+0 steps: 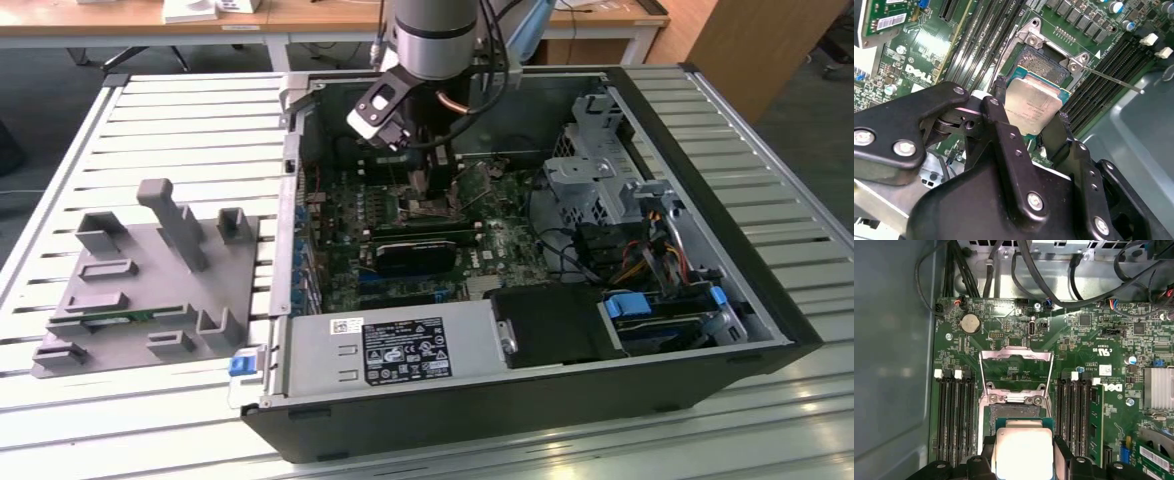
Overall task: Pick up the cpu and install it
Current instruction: 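Place the cpu into insertion slot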
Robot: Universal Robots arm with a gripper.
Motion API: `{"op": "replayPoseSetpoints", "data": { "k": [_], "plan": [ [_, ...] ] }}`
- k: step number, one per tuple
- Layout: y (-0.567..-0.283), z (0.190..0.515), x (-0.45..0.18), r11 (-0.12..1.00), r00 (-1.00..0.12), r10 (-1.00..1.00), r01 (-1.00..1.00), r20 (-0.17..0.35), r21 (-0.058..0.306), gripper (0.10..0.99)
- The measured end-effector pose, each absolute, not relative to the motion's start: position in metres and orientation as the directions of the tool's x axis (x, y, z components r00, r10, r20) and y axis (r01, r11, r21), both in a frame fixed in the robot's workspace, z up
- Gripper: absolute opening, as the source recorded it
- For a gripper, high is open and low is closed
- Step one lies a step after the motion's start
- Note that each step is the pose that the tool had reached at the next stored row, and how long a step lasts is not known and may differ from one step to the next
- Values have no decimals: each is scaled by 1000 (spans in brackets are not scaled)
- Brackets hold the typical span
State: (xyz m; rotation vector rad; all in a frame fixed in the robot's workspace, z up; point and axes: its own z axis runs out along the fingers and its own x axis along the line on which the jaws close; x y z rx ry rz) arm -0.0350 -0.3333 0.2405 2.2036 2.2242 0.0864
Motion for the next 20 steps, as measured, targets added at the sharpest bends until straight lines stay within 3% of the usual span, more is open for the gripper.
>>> {"op": "replayPoseSetpoints", "data": {
  "k": [20],
  "plan": [
    [-331,224,-35,7,-9,999,999,33,46,541]
  ]
}}
